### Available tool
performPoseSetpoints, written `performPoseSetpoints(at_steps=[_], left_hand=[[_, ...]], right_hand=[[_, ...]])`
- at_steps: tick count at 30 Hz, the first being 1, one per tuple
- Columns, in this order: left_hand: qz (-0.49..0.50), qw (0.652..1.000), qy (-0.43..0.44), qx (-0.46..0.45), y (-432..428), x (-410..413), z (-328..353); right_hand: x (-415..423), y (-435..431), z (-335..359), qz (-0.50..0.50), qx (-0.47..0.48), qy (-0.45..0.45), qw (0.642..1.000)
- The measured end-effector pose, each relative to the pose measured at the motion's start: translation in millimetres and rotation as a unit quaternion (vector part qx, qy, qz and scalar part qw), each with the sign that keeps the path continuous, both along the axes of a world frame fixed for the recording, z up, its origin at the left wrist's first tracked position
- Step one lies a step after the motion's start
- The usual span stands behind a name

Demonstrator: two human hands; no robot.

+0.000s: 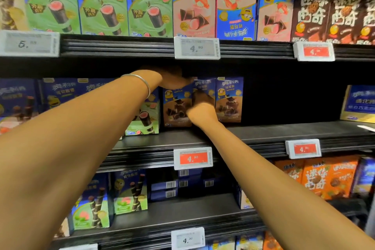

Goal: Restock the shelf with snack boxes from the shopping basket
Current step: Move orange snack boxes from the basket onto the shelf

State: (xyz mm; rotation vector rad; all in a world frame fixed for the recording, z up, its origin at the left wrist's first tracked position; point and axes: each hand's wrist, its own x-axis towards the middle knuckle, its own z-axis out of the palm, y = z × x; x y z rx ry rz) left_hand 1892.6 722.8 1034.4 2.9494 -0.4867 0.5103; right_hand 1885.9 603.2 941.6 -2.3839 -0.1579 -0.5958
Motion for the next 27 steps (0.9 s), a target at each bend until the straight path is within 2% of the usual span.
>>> performPoseSetpoints(at_steps=[8,21,27], left_hand=[[0.021,0.996,-0.026,0.083,13.5,16.5,7.3],[0.005,0.997,-0.049,0.063,12.7,11.5,1.7],[0.016,0.997,-0.042,0.057,10.5,2.4,1.3]], right_hand=[[9.0,6.9,0.4,-0.01,-0.032,-0.009,0.999],[6.7,4.0,0.3,0.001,-0.045,-0.002,0.999],[-2.4,-14.1,-8.8,0.012,0.063,0.027,0.998]])
